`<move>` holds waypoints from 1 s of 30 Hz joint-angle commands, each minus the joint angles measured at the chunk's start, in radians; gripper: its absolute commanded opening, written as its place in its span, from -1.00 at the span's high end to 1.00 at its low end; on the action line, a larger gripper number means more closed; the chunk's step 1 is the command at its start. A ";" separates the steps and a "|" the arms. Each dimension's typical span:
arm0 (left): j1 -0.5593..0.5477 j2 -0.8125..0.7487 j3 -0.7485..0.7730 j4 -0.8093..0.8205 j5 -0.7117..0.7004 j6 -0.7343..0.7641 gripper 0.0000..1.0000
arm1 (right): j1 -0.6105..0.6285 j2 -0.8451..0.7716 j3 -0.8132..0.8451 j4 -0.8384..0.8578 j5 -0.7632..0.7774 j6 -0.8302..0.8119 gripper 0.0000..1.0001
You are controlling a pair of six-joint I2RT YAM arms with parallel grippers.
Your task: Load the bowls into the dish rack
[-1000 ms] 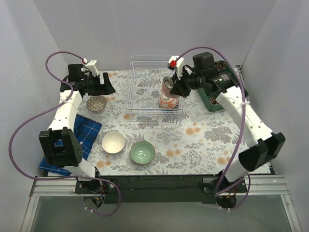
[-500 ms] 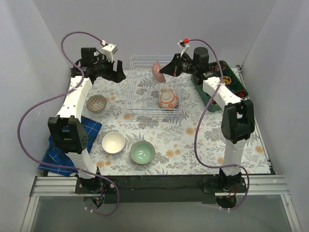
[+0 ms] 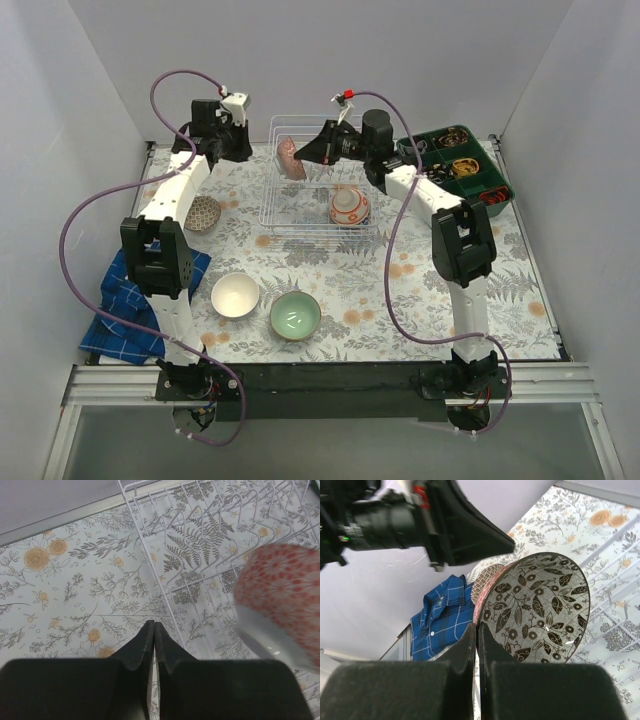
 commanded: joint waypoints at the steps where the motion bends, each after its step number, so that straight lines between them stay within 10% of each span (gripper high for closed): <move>1: -0.003 -0.052 0.000 0.047 -0.035 -0.034 1.00 | -0.016 0.065 0.042 0.186 -0.008 0.098 0.97; 30: -0.075 -0.170 -0.173 -0.107 0.126 0.120 1.00 | 0.024 0.198 -0.027 0.209 0.082 0.231 0.97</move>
